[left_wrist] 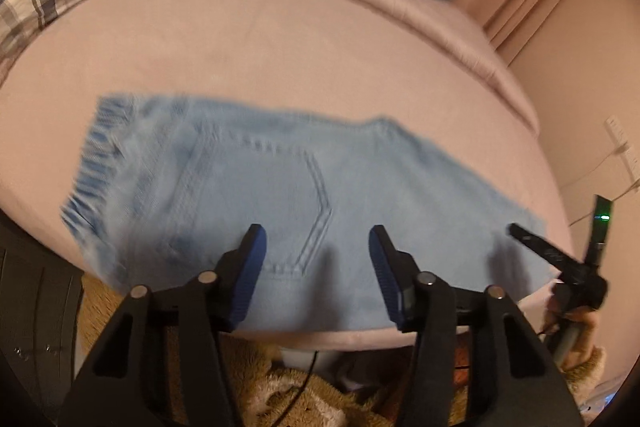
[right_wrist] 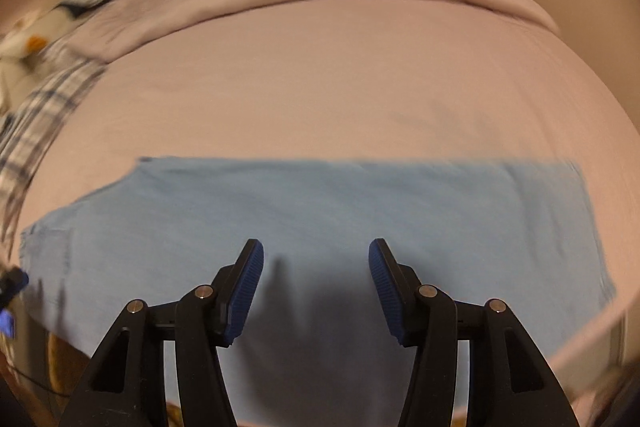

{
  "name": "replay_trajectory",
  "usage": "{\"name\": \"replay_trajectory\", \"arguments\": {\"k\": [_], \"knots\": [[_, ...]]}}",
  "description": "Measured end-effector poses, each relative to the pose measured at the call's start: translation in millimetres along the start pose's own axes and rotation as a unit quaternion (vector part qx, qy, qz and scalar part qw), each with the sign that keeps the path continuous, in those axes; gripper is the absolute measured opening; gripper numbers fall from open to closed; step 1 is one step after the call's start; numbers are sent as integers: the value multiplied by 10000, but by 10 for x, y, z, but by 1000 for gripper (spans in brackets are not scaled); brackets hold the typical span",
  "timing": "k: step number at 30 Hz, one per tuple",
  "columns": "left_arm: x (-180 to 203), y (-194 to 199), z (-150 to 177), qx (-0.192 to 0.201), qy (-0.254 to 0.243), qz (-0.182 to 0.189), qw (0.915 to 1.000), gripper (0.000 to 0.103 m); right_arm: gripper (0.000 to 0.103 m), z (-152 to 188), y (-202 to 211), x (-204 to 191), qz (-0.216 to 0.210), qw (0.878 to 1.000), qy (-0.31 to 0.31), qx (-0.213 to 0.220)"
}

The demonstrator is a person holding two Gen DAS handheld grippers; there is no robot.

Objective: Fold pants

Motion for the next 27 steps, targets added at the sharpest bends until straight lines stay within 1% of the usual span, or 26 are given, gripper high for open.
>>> {"name": "replay_trajectory", "arguments": {"k": [2, 4, 7, 10, 12, 15, 18, 21, 22, 24, 27], "knots": [[-46, -133, 107, -188, -19, -222, 9996, 50, 54, 101, 34, 243, 178, 9994, -277, -43], [-71, -217, 142, -241, -108, -404, 9988, 49, 54, 198, 66, 464, 402, 9980, -482, -74], [-39, -241, 160, -195, -224, -536, 9981, 49, 54, 311, 109, 730, 675, 9949, -738, -92], [-12, -269, 165, -206, -292, -637, 9973, 49, 54, 365, 197, 928, 702, 9927, -978, 41], [10, -262, 184, -195, -328, -675, 9970, 49, 54, 376, 260, 1052, 943, 9898, -1059, 127], [43, -287, 210, -256, -311, -586, 9975, 49, 54, 385, 313, 1230, 1266, 9846, -1184, 241], [108, -292, 255, -299, -353, -519, 9976, 49, 54, 405, 317, 1422, 1444, 9785, -1453, 246], [158, -283, 305, -341, -360, -440, 9978, 49, 54, 444, 375, 1641, 1754, 9710, -1601, 287], [190, -279, 312, -365, -334, -370, 9981, 49, 54, 454, 389, 1701, 1767, 9690, -1695, 318], [254, -271, 326, -444, -177, -112, 9988, 49, 54, 458, 402, 1805, 1706, 9651, -1953, 364], [337, -240, 336, -417, -61, 129, 9990, 53, 54, 462, 454, 1983, 1665, 9591, -2241, 474]]}}
Point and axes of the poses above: each gripper's, at about its wrist camera, not at the fingertips, and y roughly against the way its jaws point, x to its right, z to its underside, the point moved 6 cm from there along -y, roughly the way its jaws point, and after that the axes turned 11 degrees about x, right-handed, at the moved point
